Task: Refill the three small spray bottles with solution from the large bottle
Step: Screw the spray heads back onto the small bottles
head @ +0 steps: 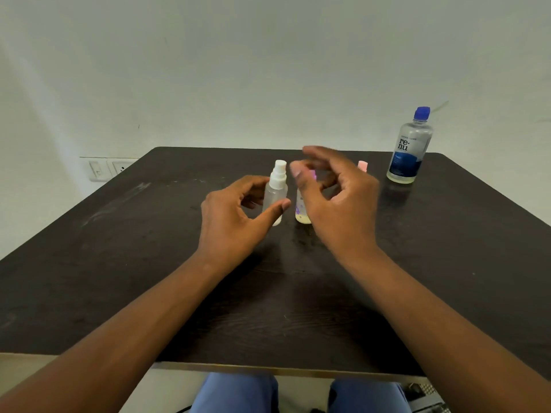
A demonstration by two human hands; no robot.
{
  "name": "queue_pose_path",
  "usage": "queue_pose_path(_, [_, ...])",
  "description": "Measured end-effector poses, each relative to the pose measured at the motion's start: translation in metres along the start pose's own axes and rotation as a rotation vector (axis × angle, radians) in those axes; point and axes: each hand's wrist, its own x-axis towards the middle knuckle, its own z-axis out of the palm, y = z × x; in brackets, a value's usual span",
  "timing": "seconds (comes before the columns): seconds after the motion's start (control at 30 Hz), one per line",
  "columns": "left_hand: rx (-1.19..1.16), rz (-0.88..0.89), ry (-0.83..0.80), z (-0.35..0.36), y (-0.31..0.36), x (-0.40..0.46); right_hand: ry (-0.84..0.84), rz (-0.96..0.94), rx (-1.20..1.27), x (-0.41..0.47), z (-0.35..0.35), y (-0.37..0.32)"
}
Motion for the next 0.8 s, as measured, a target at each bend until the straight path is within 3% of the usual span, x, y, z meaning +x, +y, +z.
queue_pose_path(0.1, [-0.017, -0.051, 0.019, 0.001, -0.007, 0.001, 0.076, 0.059, -0.107, 0.004, 0.002, 0.012])
queue_pose_path(0.33, [-0.007, -0.129, 0.024, 0.004, -0.015, 0.002, -0.253, 0.260, -0.432, 0.001, 0.004, 0.023])
queue_pose_path(0.47, [-0.029, -0.191, -0.004, 0.006, -0.019, 0.001, -0.352, 0.328, -0.463, -0.006, 0.008, 0.028])
queue_pose_path(0.8, [-0.009, -0.267, -0.028, 0.001, -0.017, 0.003, -0.401, 0.356, -0.495, 0.003, 0.013, 0.022])
